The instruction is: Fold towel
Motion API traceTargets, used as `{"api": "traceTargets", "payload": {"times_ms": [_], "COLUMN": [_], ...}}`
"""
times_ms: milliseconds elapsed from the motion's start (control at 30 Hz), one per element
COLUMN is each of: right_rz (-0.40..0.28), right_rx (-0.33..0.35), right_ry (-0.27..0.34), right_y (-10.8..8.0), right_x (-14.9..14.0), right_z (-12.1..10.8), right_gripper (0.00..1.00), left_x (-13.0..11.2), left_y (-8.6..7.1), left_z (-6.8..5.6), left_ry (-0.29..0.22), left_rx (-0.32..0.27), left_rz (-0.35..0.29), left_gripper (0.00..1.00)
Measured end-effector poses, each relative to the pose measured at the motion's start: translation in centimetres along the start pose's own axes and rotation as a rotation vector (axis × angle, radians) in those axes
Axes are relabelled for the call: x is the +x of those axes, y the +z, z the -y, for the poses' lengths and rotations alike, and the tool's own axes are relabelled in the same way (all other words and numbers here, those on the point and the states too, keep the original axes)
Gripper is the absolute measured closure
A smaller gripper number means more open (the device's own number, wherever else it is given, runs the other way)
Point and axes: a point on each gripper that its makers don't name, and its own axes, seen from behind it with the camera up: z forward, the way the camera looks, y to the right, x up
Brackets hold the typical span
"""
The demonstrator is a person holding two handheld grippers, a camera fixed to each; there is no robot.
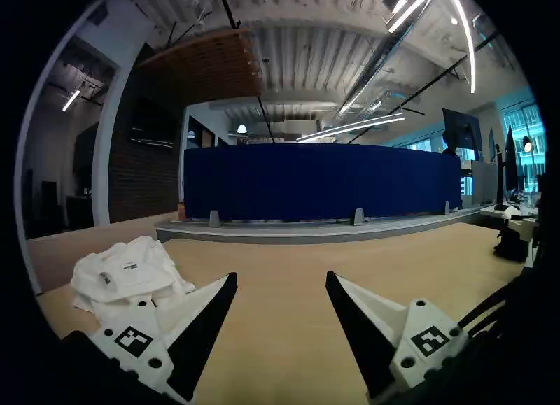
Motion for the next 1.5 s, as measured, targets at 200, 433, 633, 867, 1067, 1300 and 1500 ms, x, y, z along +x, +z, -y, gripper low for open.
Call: {"api": "traceTargets", "payload": {"times_ms": [200, 433, 633, 867, 1067, 1300, 1500], "right_rz": [0.000, 0.000, 0.000, 0.000, 0.000, 0.000, 0.000], "right_rx": [0.000, 0.000, 0.000, 0.000, 0.000, 0.000, 0.000], "right_ry": [0.000, 0.000, 0.000, 0.000, 0.000, 0.000, 0.000], "right_y": [-0.12, -0.21, -0.27, -0.34, -0.33, -0.41, -0.44], "right_x": [0.03, 0.01, -0.02, -0.03, -0.04, -0.01, 0.00], "right_z": [0.00, 0.02, 0.01, 0.03, 0.03, 0.08, 0.12], "right_gripper": [0.00, 0.00, 0.00, 0.00, 0.00, 0.00, 0.00], "left_x": [-0.01, 0.01, 0.03, 0.08, 0.06, 0.02, 0.05], "left_y": [0.09, 0.06, 0.00, -0.07, -0.09, -0.05, -0.03], "left_z": [0.01, -0.02, 0.01, -0.02, -0.03, -0.02, -0.06], "left_ry": [0.000, 0.000, 0.000, 0.000, 0.000, 0.000, 0.000], "left_rx": [0.000, 0.000, 0.000, 0.000, 0.000, 0.000, 0.000], "left_rz": [0.000, 0.000, 0.000, 0.000, 0.000, 0.000, 0.000], "left_gripper": [0.06, 0.06, 0.06, 0.06, 0.06, 0.06, 0.06]}}
